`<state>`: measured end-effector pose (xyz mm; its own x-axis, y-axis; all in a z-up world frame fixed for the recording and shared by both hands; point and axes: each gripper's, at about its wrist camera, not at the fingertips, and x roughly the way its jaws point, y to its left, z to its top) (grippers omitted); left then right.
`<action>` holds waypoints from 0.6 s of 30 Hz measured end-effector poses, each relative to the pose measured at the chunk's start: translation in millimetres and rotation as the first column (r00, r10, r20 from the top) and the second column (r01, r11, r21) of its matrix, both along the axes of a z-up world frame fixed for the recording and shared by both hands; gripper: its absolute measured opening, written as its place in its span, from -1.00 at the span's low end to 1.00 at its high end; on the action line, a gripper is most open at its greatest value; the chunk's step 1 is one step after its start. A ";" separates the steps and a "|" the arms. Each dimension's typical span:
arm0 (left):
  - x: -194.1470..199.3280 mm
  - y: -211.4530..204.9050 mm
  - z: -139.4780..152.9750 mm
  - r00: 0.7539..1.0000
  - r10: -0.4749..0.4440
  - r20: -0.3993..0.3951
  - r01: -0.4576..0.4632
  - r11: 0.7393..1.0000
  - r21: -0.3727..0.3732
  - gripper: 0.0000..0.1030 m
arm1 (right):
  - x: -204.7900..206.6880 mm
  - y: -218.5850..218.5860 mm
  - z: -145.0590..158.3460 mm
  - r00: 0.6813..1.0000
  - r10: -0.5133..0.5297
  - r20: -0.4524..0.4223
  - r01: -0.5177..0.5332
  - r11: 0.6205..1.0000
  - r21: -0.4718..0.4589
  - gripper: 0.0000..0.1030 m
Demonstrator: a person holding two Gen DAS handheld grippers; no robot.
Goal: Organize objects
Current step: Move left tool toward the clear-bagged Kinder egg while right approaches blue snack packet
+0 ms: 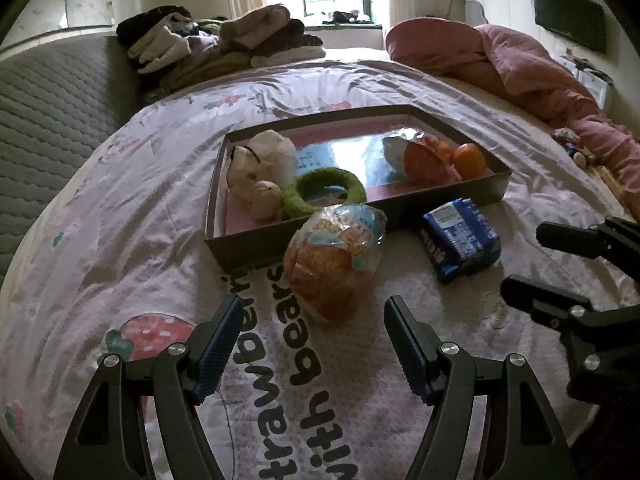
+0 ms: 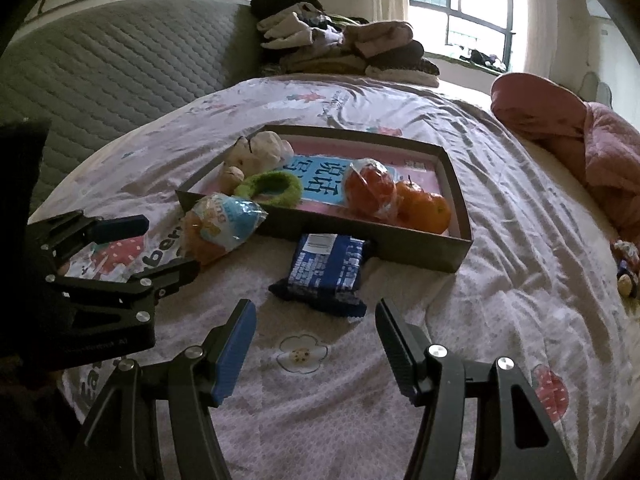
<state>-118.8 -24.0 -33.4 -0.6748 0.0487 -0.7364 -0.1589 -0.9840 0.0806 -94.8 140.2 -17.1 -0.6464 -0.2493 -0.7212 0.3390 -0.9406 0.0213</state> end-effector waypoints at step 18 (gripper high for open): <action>-21.0 4.6 -8.5 1.000 -0.001 -0.014 0.001 1.000 -0.020 0.44 | -29.5 -5.0 -9.8 0.998 -0.053 0.029 0.054 0.998 -0.024 0.19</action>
